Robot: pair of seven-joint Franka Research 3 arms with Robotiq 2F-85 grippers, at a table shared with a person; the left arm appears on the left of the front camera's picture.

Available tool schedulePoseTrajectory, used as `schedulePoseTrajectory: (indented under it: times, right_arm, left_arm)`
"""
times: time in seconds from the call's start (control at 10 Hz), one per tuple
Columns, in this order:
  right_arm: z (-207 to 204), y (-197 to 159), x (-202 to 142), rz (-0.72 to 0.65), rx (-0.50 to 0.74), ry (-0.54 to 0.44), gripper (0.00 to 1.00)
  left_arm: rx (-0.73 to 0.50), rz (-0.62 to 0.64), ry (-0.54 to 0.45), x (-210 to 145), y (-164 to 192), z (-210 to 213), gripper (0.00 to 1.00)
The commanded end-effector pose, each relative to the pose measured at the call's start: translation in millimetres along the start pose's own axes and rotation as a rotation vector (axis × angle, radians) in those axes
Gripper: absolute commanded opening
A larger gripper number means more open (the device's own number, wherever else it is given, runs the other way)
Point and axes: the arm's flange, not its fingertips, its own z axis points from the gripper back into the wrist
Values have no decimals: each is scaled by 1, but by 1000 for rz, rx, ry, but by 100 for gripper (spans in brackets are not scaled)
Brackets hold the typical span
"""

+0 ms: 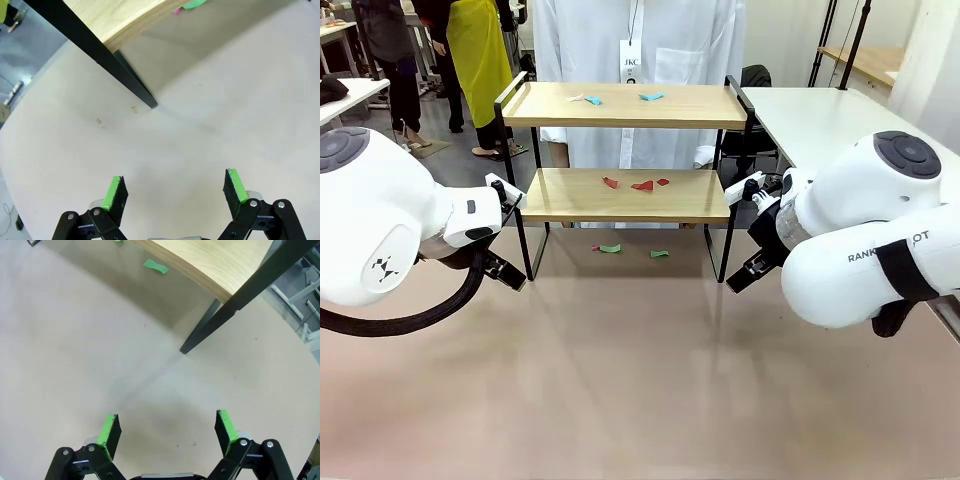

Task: Clean the shelf.
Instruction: Pick up the Duster handed by the human.

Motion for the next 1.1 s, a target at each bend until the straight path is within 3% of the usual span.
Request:
schedulePoseTrajectory:
  times: [0.0,0.3,0.5,0.6,0.8,1.0]
  right_arm:
    - [19,-14,12,-3,8,-24,100]
    - [75,-69,27,-73,20,-134,100]
    - [104,-113,17,-72,84,-197,100]
    - [114,-138,6,-57,121,-223,100]
    - [123,-190,-25,-19,212,-294,100]
    - [108,-235,-59,-14,261,-320,100]
  left_arm:
    - [-31,21,-23,8,12,19,100]
    - [-111,33,-64,22,66,76,100]
    - [-216,-69,-102,21,107,105,100]
    - [-214,-76,-141,17,130,115,100]
    - [-396,-161,-258,1,182,121,100]
    - [-563,-157,-352,-18,230,108,100]
